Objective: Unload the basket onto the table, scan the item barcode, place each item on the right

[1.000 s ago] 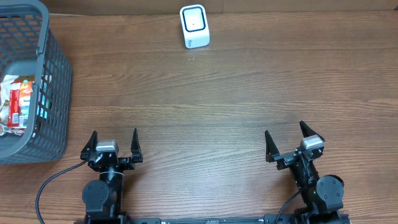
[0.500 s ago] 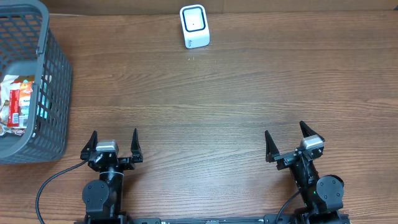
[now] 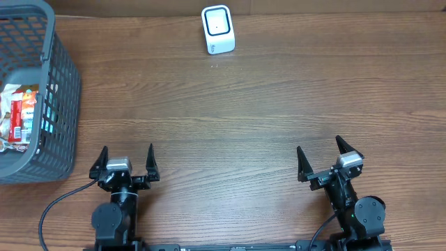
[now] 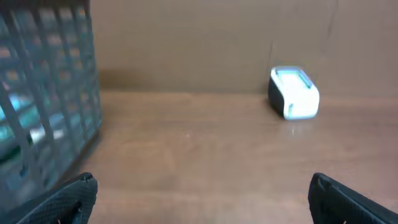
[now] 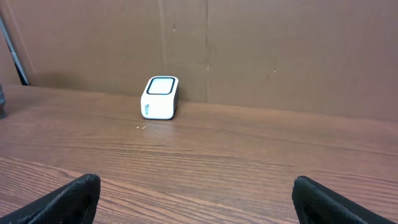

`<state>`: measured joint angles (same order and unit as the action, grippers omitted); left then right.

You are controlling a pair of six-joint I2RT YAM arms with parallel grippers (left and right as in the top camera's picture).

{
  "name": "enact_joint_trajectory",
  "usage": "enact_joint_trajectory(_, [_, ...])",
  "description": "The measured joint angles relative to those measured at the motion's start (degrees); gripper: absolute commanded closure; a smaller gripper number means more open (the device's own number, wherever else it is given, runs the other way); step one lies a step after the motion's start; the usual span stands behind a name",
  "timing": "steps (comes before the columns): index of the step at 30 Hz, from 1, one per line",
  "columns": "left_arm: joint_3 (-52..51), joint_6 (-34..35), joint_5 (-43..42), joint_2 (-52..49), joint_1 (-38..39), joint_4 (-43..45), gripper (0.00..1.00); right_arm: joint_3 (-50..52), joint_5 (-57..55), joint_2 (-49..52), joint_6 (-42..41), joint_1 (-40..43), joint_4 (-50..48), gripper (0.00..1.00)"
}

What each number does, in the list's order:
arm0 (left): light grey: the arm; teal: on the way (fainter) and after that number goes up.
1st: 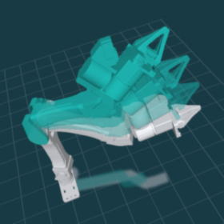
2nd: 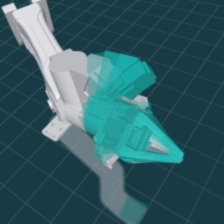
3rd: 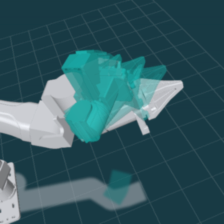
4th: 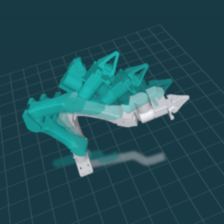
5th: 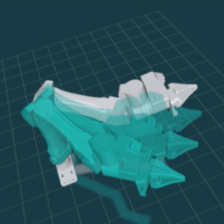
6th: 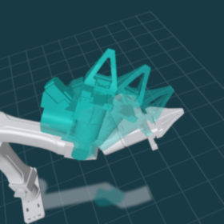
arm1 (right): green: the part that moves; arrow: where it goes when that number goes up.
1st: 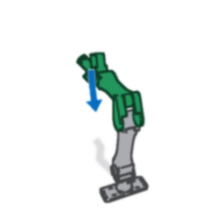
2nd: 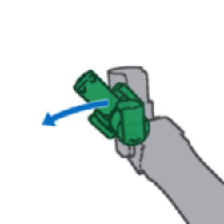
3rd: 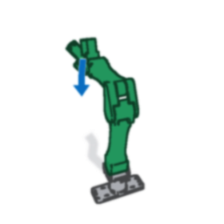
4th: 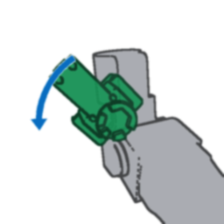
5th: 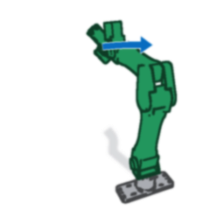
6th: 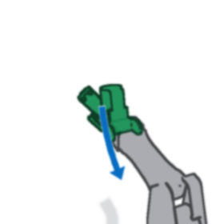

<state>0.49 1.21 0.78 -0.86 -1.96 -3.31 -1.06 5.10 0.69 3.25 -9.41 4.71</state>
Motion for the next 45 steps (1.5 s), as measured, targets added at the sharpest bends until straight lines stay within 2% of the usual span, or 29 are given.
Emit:
enact_joint_trajectory(4, [0.0,0.02,-2.29,0.0,-0.02,2.93,0.0,0.0,0.0,0.0,-0.02,0.02,0.0,0.0])
enact_joint_trajectory(8, [0.22,0.33,-6.47,0.02,-0.02,1.42,0.0,0.0,-0.02,0.0,0.0,0.0,0.0,0.0])
enact_joint_trajectory(12, [3.91,3.28,-8.24,0.0,-0.02,-8.39,0.0,0.0,0.0,0.0,-0.04,0.02,0.0,0.0])
enact_joint_trajectory(16, [11.91,6.32,-8.96,0.02,0.0,-19.52,0.0,0.0,-0.02,0.0,0.0,0.04,0.0,0.0])
enact_joint_trajectory(19, [19.63,7.8,-9.2,-0.02,0.0,-27.39,0.0,0.0,0.0,0.0,-0.02,0.04,0.0,0.0])
enact_joint_trajectory(26, [39.54,8.55,-9.18,-5.07,0.0,-38.42,0.0,0.0,0.0,0.0,-0.02,0.04,-0.07,0.0])
enact_joint_trajectory(34, [66.05,5.7,-9.16,-24.52,-0.02,-55.82,0.0,0.0,-0.02,-0.02,-0.02,0.04,-0.09,0.0])
enact_joint_trajectory(45, [113.0,-0.61,-8.96,-60.15,-0.02,-87.71,0.0,0.0,0.0,-0.02,-0.04,0.04,-0.11,0.0])
